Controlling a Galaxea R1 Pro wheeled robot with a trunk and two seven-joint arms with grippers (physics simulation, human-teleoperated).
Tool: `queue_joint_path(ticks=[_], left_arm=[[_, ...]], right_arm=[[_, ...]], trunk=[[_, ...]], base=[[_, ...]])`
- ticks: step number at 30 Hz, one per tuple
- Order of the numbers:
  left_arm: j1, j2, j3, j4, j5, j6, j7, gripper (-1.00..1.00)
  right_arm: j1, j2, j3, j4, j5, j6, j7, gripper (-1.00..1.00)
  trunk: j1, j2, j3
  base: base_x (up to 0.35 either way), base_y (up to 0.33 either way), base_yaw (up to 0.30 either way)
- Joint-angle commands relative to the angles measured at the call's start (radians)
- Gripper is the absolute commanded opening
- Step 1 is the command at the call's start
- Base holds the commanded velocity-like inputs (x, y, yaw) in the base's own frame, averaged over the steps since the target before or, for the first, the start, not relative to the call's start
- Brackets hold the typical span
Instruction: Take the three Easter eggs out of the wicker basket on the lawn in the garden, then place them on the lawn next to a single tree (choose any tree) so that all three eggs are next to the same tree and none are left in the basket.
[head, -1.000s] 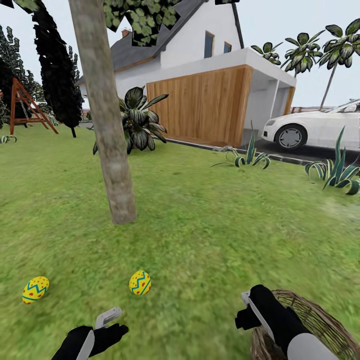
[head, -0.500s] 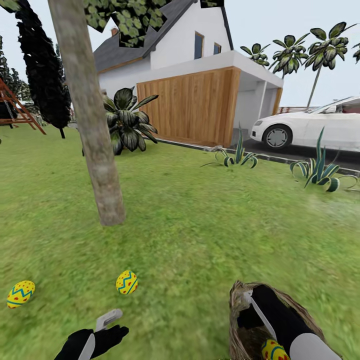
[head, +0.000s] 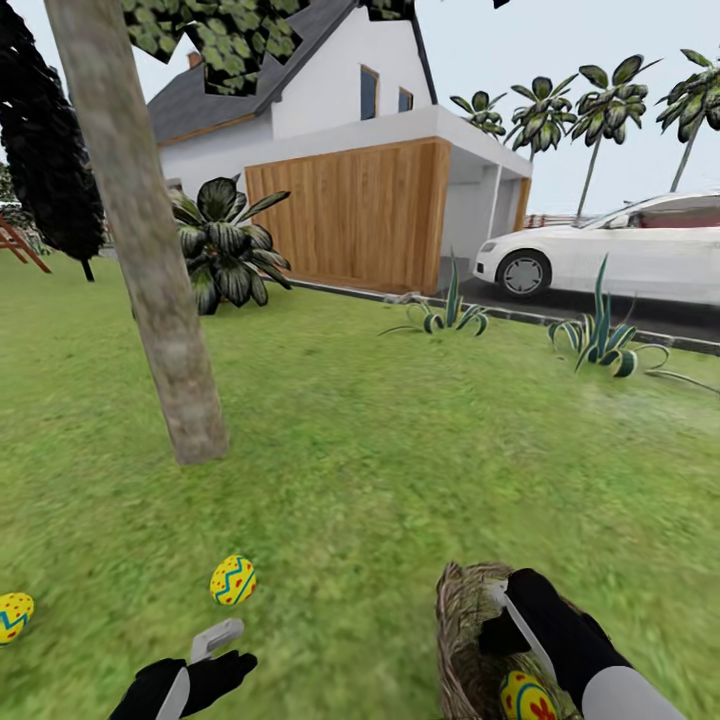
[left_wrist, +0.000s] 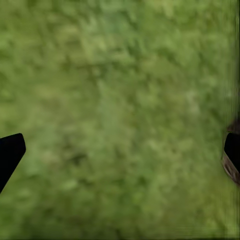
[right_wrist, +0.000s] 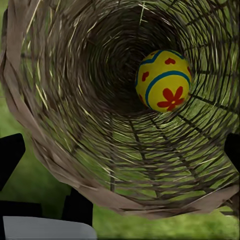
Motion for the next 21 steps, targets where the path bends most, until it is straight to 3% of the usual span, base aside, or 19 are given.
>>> queue_joint_path(ticks=[1, 21], left_arm=[[0.000, -0.001, 0.005, -0.002, 0.007, 0.008, -0.002, 1.00], [0.000, 0.001, 0.007, 0.000, 0.008, 0.006, -0.004, 1.00]], right_arm=[[-0.001, -0.001, 0.005, -0.001, 0.000, 0.003, 0.003, 1.00], [-0.001, -0.002, 0.003, -0.001, -0.003, 0.003, 0.003, 1.00]], trunk=[[0.000, 0.000, -0.001], [0.000, 0.000, -0.001]], base=[[0.000, 0.000, -0.181], [0.000, 0.000, -0.020]])
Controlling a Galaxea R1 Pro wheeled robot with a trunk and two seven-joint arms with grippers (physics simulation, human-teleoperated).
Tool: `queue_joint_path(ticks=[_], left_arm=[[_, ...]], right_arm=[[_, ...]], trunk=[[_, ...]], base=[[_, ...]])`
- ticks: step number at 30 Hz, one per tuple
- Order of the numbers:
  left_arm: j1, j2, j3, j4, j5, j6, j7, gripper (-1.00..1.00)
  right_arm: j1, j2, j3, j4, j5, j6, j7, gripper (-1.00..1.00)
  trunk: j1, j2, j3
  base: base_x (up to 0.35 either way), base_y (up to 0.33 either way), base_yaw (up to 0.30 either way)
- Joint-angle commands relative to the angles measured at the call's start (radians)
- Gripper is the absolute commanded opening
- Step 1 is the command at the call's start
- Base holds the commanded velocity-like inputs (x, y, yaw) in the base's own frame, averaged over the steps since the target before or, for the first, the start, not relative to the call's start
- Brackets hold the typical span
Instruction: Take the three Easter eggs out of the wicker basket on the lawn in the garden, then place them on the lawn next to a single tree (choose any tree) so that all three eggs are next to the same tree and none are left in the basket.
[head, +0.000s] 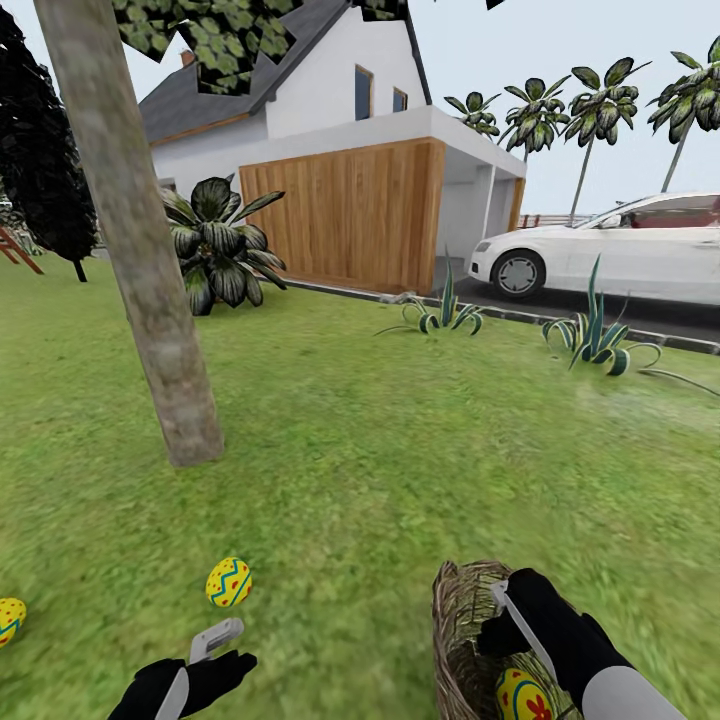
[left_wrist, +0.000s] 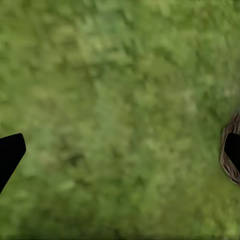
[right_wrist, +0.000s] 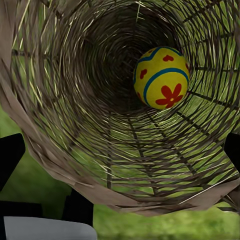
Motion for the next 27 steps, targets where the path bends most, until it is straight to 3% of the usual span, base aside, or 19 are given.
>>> queue_joint_path(ticks=[1, 17, 27], left_arm=[[0.000, -0.001, 0.004, -0.001, 0.008, 0.007, -0.001, 1.00], [0.000, -0.002, 0.004, -0.001, 0.011, 0.007, -0.003, 1.00], [0.000, -0.002, 0.007, -0.002, 0.012, 0.009, 0.000, 1.00]], right_arm=[[-0.001, -0.001, 0.005, -0.001, -0.001, 0.004, 0.002, 1.00], [-0.001, 0.000, 0.005, -0.001, -0.001, 0.004, 0.002, 1.00], [-0.001, -0.006, 0.003, -0.005, -0.001, 0.005, 0.003, 1.00]], trunk=[[0.000, 0.000, -0.001], [0.000, 0.000, -0.001], [0.038, -0.070, -0.032]], base=[[0.000, 0.000, 0.000], [0.000, 0.000, 0.000], [0.000, 0.000, 0.000]])
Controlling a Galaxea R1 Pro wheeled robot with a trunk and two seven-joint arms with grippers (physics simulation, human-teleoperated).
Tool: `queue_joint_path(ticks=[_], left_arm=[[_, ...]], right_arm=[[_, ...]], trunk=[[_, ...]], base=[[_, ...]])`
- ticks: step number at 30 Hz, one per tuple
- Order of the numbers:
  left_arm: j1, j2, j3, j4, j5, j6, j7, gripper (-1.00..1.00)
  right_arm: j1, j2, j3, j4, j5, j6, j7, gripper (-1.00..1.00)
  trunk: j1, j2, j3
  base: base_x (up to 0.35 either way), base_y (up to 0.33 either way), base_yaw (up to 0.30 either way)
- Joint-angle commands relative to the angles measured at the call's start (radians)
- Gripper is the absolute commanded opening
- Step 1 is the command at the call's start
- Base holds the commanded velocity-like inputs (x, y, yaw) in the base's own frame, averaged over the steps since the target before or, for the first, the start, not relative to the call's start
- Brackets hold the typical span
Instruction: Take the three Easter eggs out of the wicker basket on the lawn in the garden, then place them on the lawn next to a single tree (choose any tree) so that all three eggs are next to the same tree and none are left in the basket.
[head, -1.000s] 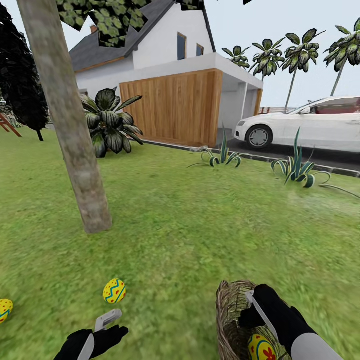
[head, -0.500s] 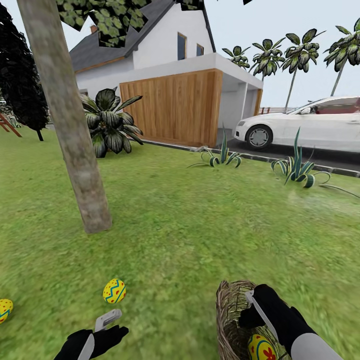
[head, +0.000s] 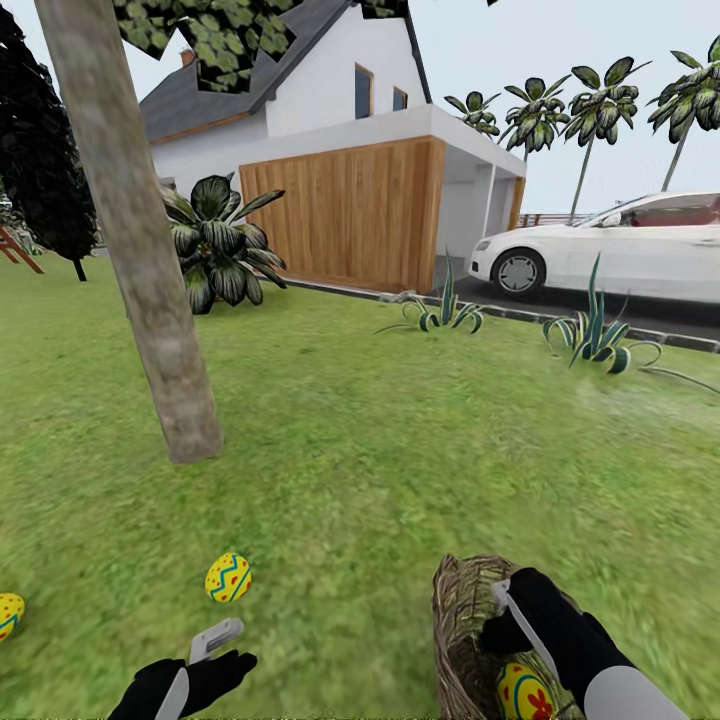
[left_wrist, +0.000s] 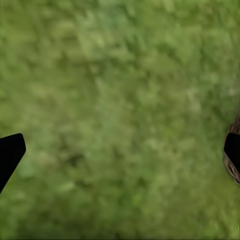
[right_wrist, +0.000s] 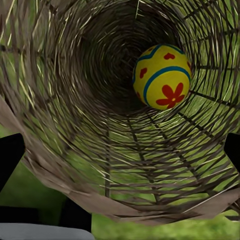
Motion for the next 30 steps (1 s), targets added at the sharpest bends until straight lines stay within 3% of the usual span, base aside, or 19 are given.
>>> queue_joint_path(ticks=[1, 9, 22, 30], left_arm=[[-0.001, -0.001, 0.004, -0.001, 0.007, 0.007, -0.001, 1.00], [-0.001, -0.002, 0.003, -0.001, 0.008, 0.007, -0.001, 1.00], [-0.001, 0.001, 0.003, -0.001, 0.003, 0.006, -0.005, 1.00], [-0.001, 0.003, 0.003, -0.001, 0.002, 0.006, -0.006, 1.00]], right_arm=[[-0.001, -0.006, 0.005, -0.002, -0.002, 0.004, 0.003, 1.00], [-0.001, -0.026, -0.006, -0.005, -0.002, 0.004, 0.004, 1.00], [-0.001, -0.021, -0.005, -0.005, -0.002, 0.003, 0.003, 1.00], [-0.001, -0.052, -0.008, -0.007, -0.008, 0.004, 0.006, 1.00]], trunk=[[0.004, -0.008, -0.004], [0.034, -0.064, -0.029], [0.034, -0.064, -0.029], [0.034, -0.064, -0.029]], base=[[0.000, 0.000, 0.000], [0.000, 0.000, 0.000], [-0.001, 0.001, 0.000], [-0.181, 0.191, 0.000]])
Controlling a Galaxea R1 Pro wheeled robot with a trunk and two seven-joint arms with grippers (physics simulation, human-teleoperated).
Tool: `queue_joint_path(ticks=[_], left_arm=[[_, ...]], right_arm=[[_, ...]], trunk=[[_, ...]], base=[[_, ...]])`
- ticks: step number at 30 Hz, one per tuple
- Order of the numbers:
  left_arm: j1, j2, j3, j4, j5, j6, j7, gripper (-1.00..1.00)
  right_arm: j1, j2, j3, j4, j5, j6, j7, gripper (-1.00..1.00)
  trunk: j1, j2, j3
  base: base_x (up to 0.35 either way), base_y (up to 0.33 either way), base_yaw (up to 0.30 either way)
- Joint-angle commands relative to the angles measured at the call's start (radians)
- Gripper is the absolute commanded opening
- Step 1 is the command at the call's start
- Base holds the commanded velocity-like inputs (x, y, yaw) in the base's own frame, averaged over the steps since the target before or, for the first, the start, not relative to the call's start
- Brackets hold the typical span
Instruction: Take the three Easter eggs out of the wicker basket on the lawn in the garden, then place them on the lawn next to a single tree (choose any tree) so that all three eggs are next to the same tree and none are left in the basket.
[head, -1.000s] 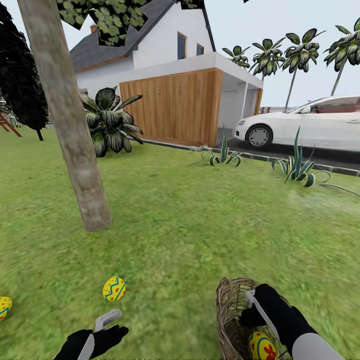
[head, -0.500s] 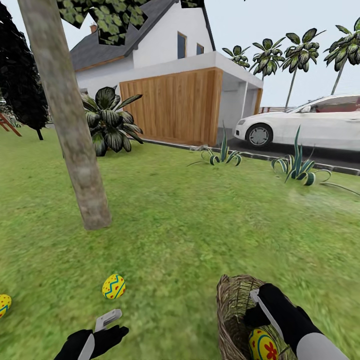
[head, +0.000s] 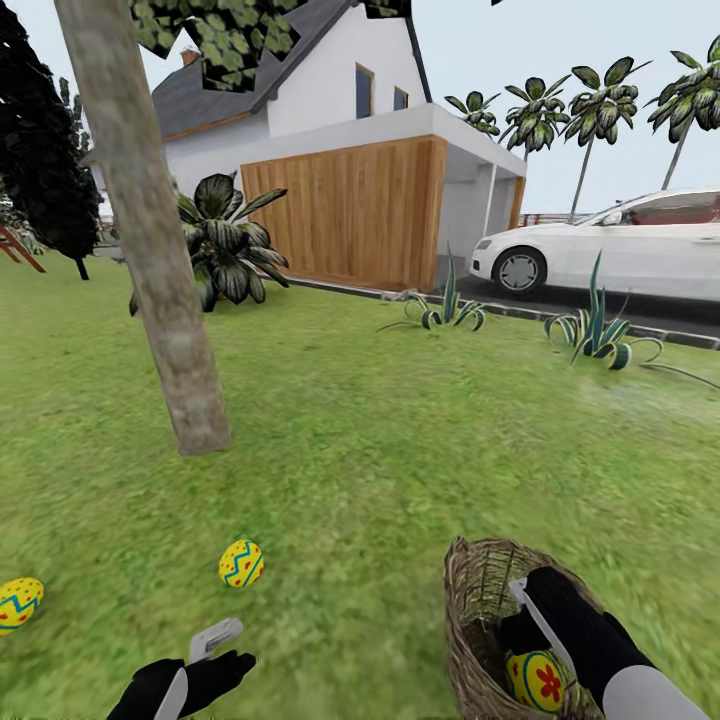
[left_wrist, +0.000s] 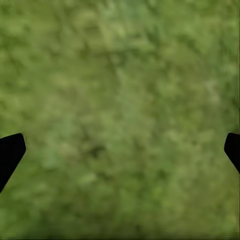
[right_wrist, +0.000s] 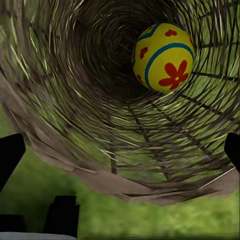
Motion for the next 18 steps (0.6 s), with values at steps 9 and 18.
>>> queue_joint_path(ticks=[9, 18], left_arm=[[0.000, 0.075, 0.010, -0.002, 0.020, 0.008, -0.027, 1.00], [0.000, 0.085, 0.009, 0.000, 0.015, 0.008, -0.046, 1.00]], right_arm=[[-0.001, -0.166, -0.177, -0.005, -0.007, 0.011, 0.066, 1.00], [-0.001, -0.239, -0.205, -0.005, 0.126, 0.008, 0.293, 1.00]], trunk=[[0.000, -0.001, -0.001], [0.000, -0.001, -0.001]], base=[[-0.035, 0.025, 0.000], [0.000, 0.000, 0.000]])
